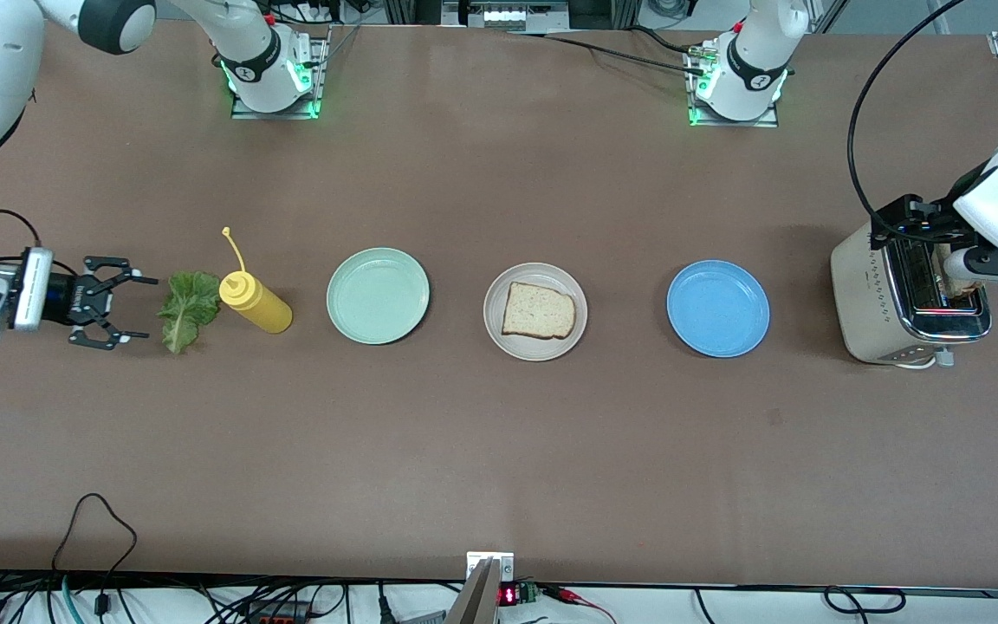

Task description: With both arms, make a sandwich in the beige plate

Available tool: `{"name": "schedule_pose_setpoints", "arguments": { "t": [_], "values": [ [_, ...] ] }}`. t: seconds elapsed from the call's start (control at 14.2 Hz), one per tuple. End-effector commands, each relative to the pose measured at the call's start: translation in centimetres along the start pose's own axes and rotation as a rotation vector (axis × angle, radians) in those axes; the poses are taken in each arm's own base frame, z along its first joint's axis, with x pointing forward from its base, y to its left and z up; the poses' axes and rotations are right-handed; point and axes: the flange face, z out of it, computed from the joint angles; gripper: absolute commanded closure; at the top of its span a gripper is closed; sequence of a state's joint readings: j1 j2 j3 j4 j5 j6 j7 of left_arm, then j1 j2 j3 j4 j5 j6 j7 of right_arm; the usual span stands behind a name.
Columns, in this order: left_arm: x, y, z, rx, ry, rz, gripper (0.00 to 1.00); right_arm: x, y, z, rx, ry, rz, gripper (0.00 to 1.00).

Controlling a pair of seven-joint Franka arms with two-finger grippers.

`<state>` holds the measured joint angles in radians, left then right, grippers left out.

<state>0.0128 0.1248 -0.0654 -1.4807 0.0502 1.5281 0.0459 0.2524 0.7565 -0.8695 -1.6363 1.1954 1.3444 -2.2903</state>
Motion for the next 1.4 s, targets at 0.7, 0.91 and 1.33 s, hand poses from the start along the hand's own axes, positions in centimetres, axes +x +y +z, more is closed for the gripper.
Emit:
{"name": "schedule_pose_setpoints", "arguments": {
  "t": [0.7,0.91,1.33],
  "values": [
    [-2.0,0.3,-0.5,0.005,0.069,0.006,0.0,10.8,0.2,0.0,-0.07,-0.348,0.365,0.0],
    [-2.0,0.4,-0.4,0.006,0.068,0.007,0.0,12.2,-0.4,0.4,-0.109,-0.435,0.5,0.0],
    [-2.1,0.5,-0.6,0.006,0.06,0.004,0.0,8.8,-2.5,2.5,-0.267,-0.53,0.61,0.0]
  ]
}}
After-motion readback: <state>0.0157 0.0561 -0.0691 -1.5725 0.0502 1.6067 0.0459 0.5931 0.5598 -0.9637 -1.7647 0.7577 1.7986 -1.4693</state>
